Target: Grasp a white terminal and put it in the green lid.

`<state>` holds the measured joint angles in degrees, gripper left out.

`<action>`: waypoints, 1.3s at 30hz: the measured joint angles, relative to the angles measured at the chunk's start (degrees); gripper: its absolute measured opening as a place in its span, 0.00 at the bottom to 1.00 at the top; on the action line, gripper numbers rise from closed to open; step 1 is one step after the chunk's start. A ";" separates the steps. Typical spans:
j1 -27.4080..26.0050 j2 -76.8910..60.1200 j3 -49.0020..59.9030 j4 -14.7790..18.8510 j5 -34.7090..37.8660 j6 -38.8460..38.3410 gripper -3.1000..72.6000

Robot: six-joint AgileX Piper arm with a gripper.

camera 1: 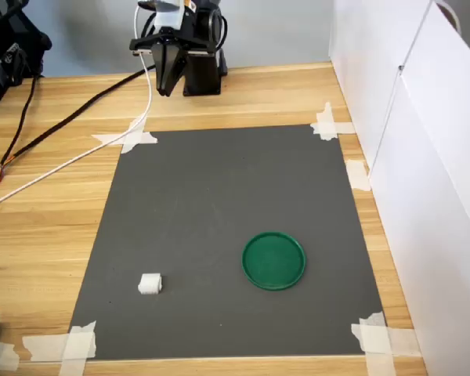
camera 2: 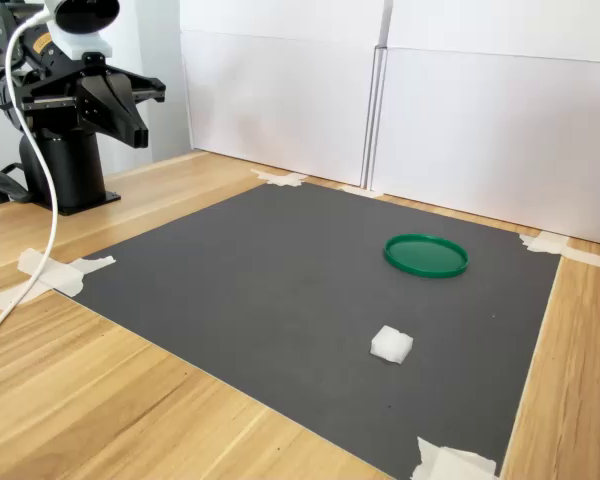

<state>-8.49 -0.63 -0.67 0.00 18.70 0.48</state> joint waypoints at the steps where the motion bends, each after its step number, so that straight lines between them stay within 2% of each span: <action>1: 0.00 0.00 0.00 0.00 0.00 0.00 0.01; 16: 0.00 0.00 0.00 0.00 0.00 0.00 0.01; 20: 0.00 1.67 -1.61 0.00 3.75 0.00 0.01; 26: 0.00 12.23 -10.33 0.79 7.13 0.00 0.01; 29: 0.00 18.75 -15.17 2.46 7.51 0.00 0.01; 32: 0.00 25.60 -19.87 3.82 7.46 0.00 0.01; 39: 0.00 41.90 -28.85 4.42 4.56 0.00 0.01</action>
<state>-8.49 41.27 -29.52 4.42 23.26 0.48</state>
